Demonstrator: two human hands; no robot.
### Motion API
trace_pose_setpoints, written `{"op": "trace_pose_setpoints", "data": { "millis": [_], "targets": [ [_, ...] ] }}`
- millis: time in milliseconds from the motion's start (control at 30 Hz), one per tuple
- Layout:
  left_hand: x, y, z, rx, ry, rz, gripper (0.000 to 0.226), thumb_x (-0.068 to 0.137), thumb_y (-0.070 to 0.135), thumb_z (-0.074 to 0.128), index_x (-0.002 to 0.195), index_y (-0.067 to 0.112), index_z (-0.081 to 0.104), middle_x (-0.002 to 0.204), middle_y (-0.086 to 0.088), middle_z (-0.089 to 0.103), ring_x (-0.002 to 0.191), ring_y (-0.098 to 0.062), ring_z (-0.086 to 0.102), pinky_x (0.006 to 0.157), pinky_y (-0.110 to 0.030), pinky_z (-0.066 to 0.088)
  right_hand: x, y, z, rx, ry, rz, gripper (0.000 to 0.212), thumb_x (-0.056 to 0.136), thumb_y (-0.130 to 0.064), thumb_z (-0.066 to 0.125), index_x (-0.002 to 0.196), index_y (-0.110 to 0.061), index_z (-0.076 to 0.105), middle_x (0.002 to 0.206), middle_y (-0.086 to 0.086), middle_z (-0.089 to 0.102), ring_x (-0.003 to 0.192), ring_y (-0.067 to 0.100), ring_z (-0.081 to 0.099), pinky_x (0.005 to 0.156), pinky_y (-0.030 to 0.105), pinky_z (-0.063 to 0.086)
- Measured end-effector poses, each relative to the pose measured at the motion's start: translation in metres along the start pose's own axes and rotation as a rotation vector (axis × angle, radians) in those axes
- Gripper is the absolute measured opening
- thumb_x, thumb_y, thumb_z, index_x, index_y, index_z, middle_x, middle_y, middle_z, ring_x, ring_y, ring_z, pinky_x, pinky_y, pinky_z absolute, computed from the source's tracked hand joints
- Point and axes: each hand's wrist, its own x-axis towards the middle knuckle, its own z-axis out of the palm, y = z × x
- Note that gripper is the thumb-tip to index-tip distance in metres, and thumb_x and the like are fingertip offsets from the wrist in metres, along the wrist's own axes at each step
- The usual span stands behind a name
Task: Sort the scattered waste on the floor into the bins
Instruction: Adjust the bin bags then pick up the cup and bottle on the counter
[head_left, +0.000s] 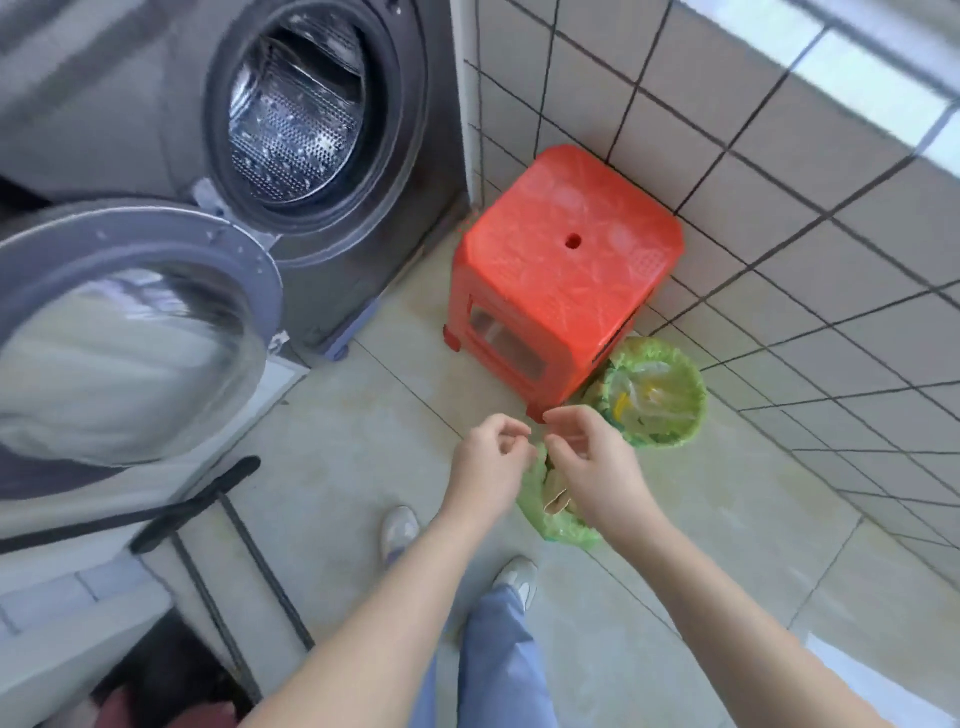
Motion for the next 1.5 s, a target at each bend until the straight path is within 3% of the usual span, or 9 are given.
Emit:
{"op": "trace_pose_setpoints", "data": {
  "millis": [100, 267, 467, 633, 800, 1033, 1300, 1400, 1500],
  "targets": [
    [-0.027, 0.015, -0.062, -0.109, 0.115, 0.017, 0.017, 0.087, 0.01, 0.054, 0.083, 0.025, 0.061, 0.077, 0.001, 0.073, 0.079, -0.013, 0.068, 0.078, -0.031, 0.053, -0.015, -0.064, 0.015, -0.009, -0.041, -0.08, 0.023, 0.093, -0.019, 0.05, 0.113, -0.023, 0.059, 0.095, -0.017, 0.06, 0.086, 0.008, 0.062, 0.063, 0.026, 0.052],
    [-0.077, 0.033, -0.183, -0.248, 0.321, 0.045, 0.017, 0.086, 0.01, 0.055, 0.083, 0.024, 0.064, 0.074, 0.002, 0.071, 0.078, -0.016, 0.068, 0.083, -0.042, 0.055, -0.045, -0.171, 0.06, -0.073, -0.067, -0.241, 0.023, 0.092, -0.017, 0.053, 0.114, -0.021, 0.061, 0.104, -0.011, 0.065, 0.092, 0.002, 0.06, 0.074, 0.011, 0.044],
    [-0.136, 0.049, -0.337, -0.182, 0.528, 0.199, 0.019, 0.084, 0.019, 0.053, 0.082, 0.036, 0.061, 0.072, 0.01, 0.069, 0.078, -0.011, 0.067, 0.08, -0.037, 0.055, -0.097, -0.289, 0.133, -0.092, -0.151, -0.391, 0.022, 0.091, -0.015, 0.056, 0.111, -0.021, 0.062, 0.101, -0.01, 0.067, 0.093, 0.005, 0.063, 0.071, 0.007, 0.043],
    [-0.179, 0.059, -0.441, -0.123, 0.7, 0.315, 0.015, 0.088, 0.013, 0.057, 0.092, 0.025, 0.063, 0.078, 0.007, 0.068, 0.077, -0.008, 0.065, 0.074, -0.026, 0.052, -0.136, -0.367, 0.183, -0.059, -0.18, -0.514, 0.02, 0.09, -0.015, 0.057, 0.107, -0.025, 0.062, 0.098, -0.014, 0.067, 0.089, -0.01, 0.058, 0.069, 0.001, 0.041],
    [-0.207, 0.061, -0.503, -0.147, 0.803, 0.363, 0.015, 0.09, 0.015, 0.057, 0.095, 0.027, 0.064, 0.079, 0.013, 0.068, 0.079, -0.002, 0.064, 0.07, -0.012, 0.048, -0.152, -0.425, 0.222, -0.017, -0.238, -0.616, 0.02, 0.091, -0.014, 0.055, 0.104, -0.029, 0.062, 0.096, -0.017, 0.066, 0.092, -0.009, 0.058, 0.069, 0.002, 0.042],
    [-0.208, 0.07, -0.571, -0.232, 0.933, 0.37, 0.018, 0.089, 0.013, 0.057, 0.093, 0.029, 0.063, 0.083, 0.015, 0.067, 0.079, -0.008, 0.065, 0.068, -0.015, 0.05, -0.142, -0.518, 0.254, -0.019, -0.297, -0.773, 0.022, 0.092, -0.013, 0.053, 0.11, -0.022, 0.062, 0.102, -0.011, 0.066, 0.098, -0.003, 0.059, 0.075, 0.007, 0.047],
    [-0.165, 0.115, -0.658, -0.248, 1.073, 0.412, 0.02, 0.087, 0.006, 0.06, 0.1, 0.021, 0.064, 0.09, 0.006, 0.066, 0.082, -0.006, 0.061, 0.068, -0.009, 0.046, -0.083, -0.621, 0.271, -0.158, -0.159, -1.091, 0.022, 0.093, -0.014, 0.054, 0.113, -0.015, 0.061, 0.105, -0.004, 0.061, 0.097, 0.007, 0.06, 0.085, 0.029, 0.052],
    [-0.139, 0.13, -0.687, -0.234, 1.125, 0.401, 0.03, 0.085, 0.01, 0.062, 0.111, 0.023, 0.057, 0.104, 0.005, 0.06, 0.086, -0.007, 0.06, 0.07, -0.017, 0.046, -0.054, -0.655, 0.274, -0.245, -0.07, -1.199, 0.022, 0.091, -0.01, 0.056, 0.111, -0.012, 0.063, 0.109, 0.003, 0.06, 0.093, 0.022, 0.06, 0.082, 0.033, 0.051],
    [-0.112, 0.14, -0.712, -0.283, 1.182, 0.382, 0.055, 0.079, 0.016, 0.07, 0.128, 0.024, 0.045, 0.123, 0.002, 0.05, 0.102, -0.015, 0.057, 0.079, -0.026, 0.05, -0.022, -0.685, 0.277, -0.359, -0.009, -1.302, 0.031, 0.086, 0.002, 0.054, 0.113, -0.011, 0.063, 0.114, 0.007, 0.058, 0.099, 0.031, 0.057, 0.084, 0.029, 0.045]
  ]
}}
